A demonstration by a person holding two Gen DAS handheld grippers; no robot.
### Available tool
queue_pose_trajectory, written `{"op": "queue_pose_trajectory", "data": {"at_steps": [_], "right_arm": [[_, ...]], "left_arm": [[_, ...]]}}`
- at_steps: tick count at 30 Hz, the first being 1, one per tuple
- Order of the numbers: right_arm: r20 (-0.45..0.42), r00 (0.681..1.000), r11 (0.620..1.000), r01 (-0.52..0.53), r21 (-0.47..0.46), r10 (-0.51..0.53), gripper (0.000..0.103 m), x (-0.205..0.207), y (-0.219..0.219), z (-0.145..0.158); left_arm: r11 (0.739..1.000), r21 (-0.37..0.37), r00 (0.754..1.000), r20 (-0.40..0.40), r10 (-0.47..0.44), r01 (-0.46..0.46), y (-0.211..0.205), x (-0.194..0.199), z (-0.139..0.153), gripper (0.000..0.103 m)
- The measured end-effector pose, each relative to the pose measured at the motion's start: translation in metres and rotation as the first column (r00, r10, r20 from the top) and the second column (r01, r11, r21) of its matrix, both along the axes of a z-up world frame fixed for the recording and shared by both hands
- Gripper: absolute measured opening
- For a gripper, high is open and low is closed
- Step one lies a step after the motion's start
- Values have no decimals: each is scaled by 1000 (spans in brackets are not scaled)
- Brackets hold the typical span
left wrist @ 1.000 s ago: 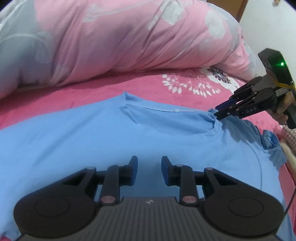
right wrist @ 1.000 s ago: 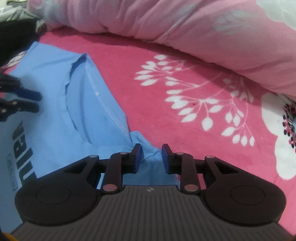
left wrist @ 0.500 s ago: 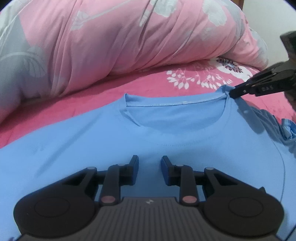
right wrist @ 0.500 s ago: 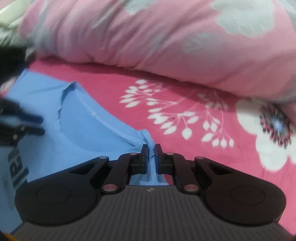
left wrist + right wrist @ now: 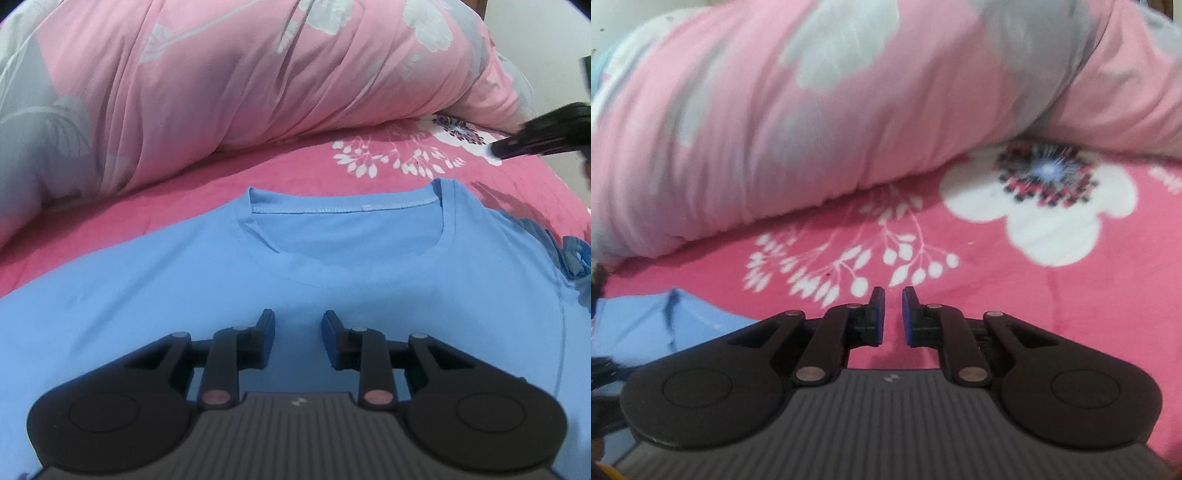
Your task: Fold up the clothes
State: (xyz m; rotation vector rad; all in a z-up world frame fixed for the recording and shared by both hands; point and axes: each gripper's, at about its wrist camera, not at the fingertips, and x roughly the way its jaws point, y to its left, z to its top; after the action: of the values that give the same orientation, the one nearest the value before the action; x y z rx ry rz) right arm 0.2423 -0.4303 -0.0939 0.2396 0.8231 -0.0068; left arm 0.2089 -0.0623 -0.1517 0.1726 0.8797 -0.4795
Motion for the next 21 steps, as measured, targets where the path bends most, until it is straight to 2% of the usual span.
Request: {"op": "queue_pose_trajectory", "data": {"at_steps": [4, 9, 12, 15, 18, 21], "right_arm": [[-51, 996, 997, 66, -48, -68, 9, -29, -20, 18], [-136, 986, 990, 82, -112, -97, 9, -62, -40, 26], [-196, 980, 987, 0, -162, -32, 10, -75, -39, 23], [-241, 966, 958, -157, -239, 98, 15, -79, -26, 12], [-295, 930, 900, -310, -307, 220, 31, -83, -13, 1], [-357, 874, 814, -455, -361, 330, 43, -87, -1, -9]], "left_arm": [[1000, 10, 1000, 8, 9, -9, -2, -2, 7, 38], [1000, 14, 999, 44, 17, -17, -10, -9, 20, 38], [1000, -5, 999, 43, -17, 17, -26, -18, 23, 39], [997, -30, 997, 30, -64, 65, -47, -28, 24, 39], [990, -54, 991, 21, -130, 131, -78, -41, 21, 39], [974, -68, 977, 23, -213, 214, -110, -54, 17, 39]]}}
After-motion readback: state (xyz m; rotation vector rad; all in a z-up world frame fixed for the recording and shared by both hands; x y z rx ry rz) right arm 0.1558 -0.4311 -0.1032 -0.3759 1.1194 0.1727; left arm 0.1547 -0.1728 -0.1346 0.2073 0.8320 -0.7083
